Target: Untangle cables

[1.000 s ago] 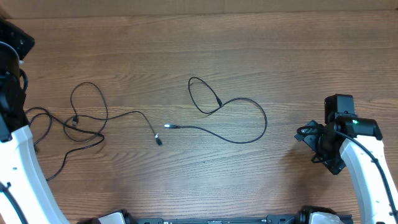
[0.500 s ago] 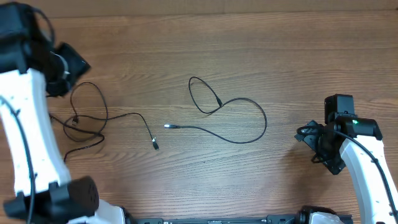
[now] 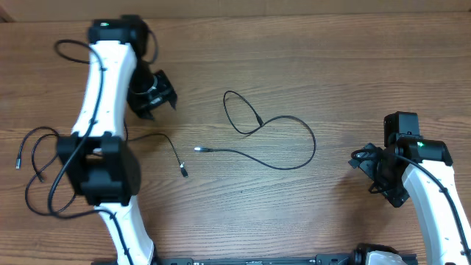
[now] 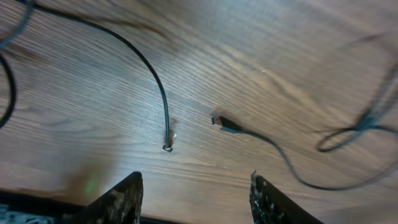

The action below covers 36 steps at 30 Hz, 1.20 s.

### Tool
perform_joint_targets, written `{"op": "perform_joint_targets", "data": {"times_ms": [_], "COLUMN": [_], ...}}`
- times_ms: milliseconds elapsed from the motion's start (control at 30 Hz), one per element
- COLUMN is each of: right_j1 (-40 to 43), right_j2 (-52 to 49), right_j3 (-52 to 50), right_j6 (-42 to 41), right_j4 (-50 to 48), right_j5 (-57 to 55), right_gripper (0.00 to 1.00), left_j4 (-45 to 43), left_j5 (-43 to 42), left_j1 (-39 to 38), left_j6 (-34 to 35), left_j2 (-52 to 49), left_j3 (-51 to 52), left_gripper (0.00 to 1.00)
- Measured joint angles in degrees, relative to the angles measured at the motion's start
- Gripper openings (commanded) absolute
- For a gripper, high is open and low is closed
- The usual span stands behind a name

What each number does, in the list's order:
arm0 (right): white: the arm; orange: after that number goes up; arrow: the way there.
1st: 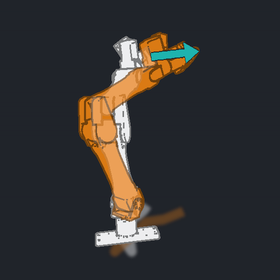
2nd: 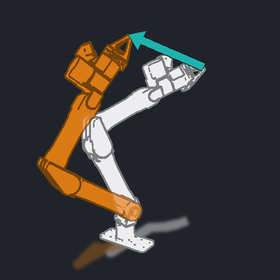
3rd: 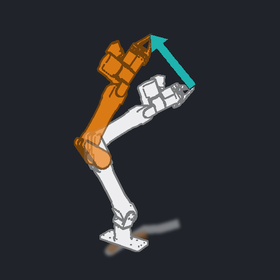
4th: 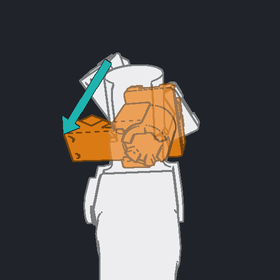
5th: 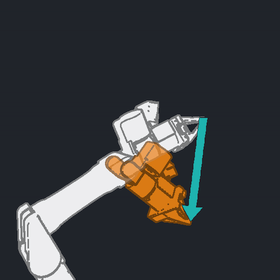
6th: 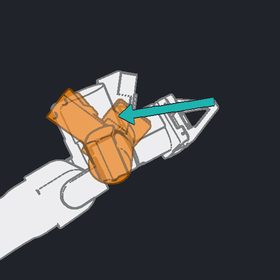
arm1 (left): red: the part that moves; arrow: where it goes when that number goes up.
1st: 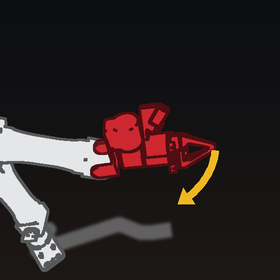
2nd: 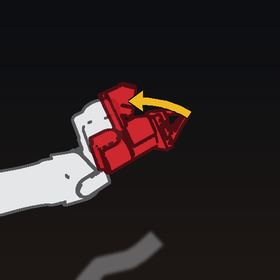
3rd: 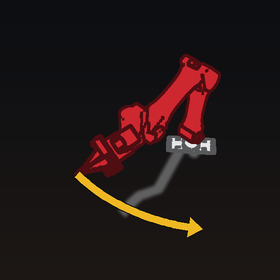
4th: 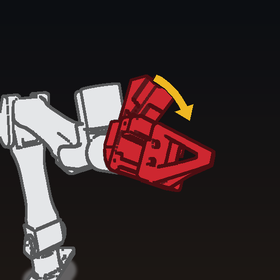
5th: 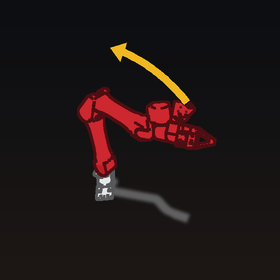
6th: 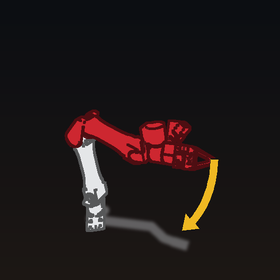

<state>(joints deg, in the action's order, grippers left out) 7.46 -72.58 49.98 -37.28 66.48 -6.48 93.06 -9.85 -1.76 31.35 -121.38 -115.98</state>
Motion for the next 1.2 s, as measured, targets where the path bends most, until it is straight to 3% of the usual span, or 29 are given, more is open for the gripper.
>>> {"op": "perform_joint_targets", "data": {"times_ms": [333,733,800,833,933,967,1200], "right_j1": [0.0,0.0,0.0,0.0,0.0,0.0,0.0], "right_j2": [0.0,0.0,0.0,0.0,0.0,0.0,0.0], "right_j3": [0.0,0.0,0.0,0.0,0.0,0.0,0.0], "right_j6": [0.7,0.9,1.0,1.0,1.0,1.0,1.0], "right_j4": [0.0,0.0,0.0,0.0,0.0,0.0,0.0], "right_j5": [0.0,0.0,0.0,0.0,0.0,0.0,0.0], "right_gripper": [1.0,1.0,1.0,1.0,1.0,1.0,1.0], "left_j4": [2.8,1.2,-1.7,-3.1,-6.4,-6.8,-7.8], "left_j5": [4.3,6.9,7.1,7.1,7.1,7.1,7.6], "left_j1": [-3.3,-3.4,-3.5,-3.7,-4.2,-4.3,-4.1], "left_j6": [0.0,0.0,0.0,0.1,0.1,0.0,0.3], "left_j2": [-9.0,-9.9,-10.1,-10.1,-10.1,-10.1,-10.1], "left_j3": [0.0,6.0,9.6,10.7,13.5,13.9,14.1], "left_gripper": [0.56,0.56,0.53,0.47,0.22,0.06,0.04]}}
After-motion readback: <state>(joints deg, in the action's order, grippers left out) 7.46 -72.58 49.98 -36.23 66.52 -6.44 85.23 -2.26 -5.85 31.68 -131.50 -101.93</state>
